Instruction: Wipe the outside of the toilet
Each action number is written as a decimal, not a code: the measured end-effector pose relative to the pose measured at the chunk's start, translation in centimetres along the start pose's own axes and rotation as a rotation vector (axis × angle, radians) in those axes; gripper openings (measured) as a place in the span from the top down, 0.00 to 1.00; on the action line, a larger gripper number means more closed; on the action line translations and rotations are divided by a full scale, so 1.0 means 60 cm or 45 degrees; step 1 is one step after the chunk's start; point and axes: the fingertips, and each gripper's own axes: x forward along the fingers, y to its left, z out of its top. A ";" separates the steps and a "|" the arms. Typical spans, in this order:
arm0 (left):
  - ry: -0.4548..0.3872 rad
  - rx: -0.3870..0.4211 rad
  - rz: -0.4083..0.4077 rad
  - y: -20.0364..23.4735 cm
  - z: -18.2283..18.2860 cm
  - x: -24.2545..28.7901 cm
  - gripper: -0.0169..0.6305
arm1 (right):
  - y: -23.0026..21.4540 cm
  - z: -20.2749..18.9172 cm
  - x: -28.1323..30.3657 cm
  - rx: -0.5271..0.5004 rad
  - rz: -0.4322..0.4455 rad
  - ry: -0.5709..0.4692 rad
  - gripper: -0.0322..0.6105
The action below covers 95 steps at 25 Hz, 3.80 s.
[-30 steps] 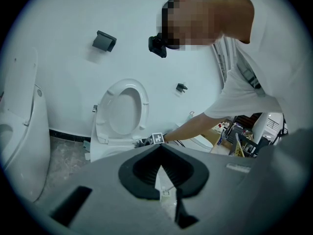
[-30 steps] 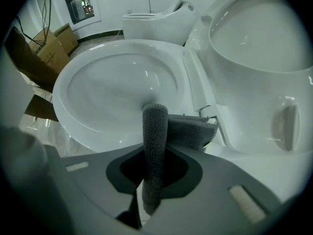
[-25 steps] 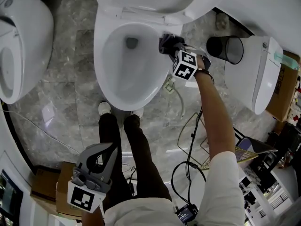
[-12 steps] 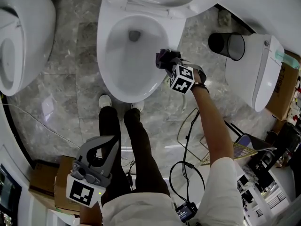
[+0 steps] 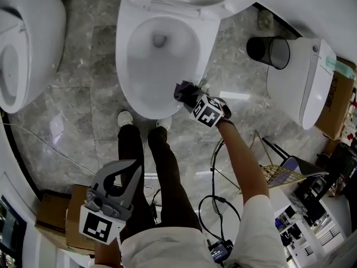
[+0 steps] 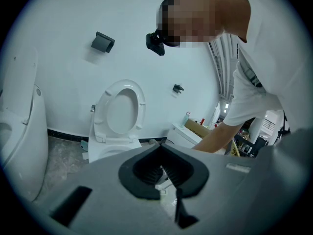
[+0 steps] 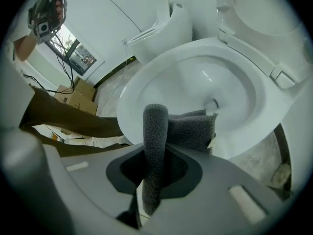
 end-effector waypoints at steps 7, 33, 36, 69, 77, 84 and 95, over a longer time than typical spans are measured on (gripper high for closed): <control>-0.006 -0.003 0.001 -0.002 -0.001 -0.004 0.98 | 0.090 0.022 0.035 0.132 0.165 -0.058 0.87; -0.018 -0.026 0.059 0.036 -0.009 -0.046 0.98 | 0.163 0.243 0.092 1.281 0.507 -0.829 0.87; -0.025 -0.033 0.068 0.042 -0.008 -0.052 0.98 | 0.148 0.269 0.089 1.389 0.525 -0.913 0.87; -0.013 -0.092 0.140 0.161 -0.023 -0.123 0.98 | -0.131 0.536 0.041 1.799 0.309 -1.439 0.87; -0.010 -0.090 0.142 0.183 -0.023 -0.122 0.98 | -0.205 0.560 0.024 1.866 0.261 -1.520 0.87; -0.004 -0.096 0.150 0.195 -0.026 -0.126 0.98 | -0.252 0.569 0.013 1.942 0.235 -1.584 0.87; 0.011 -0.094 0.167 0.210 -0.030 -0.140 0.98 | -0.346 0.543 -0.021 2.083 0.156 -1.710 0.87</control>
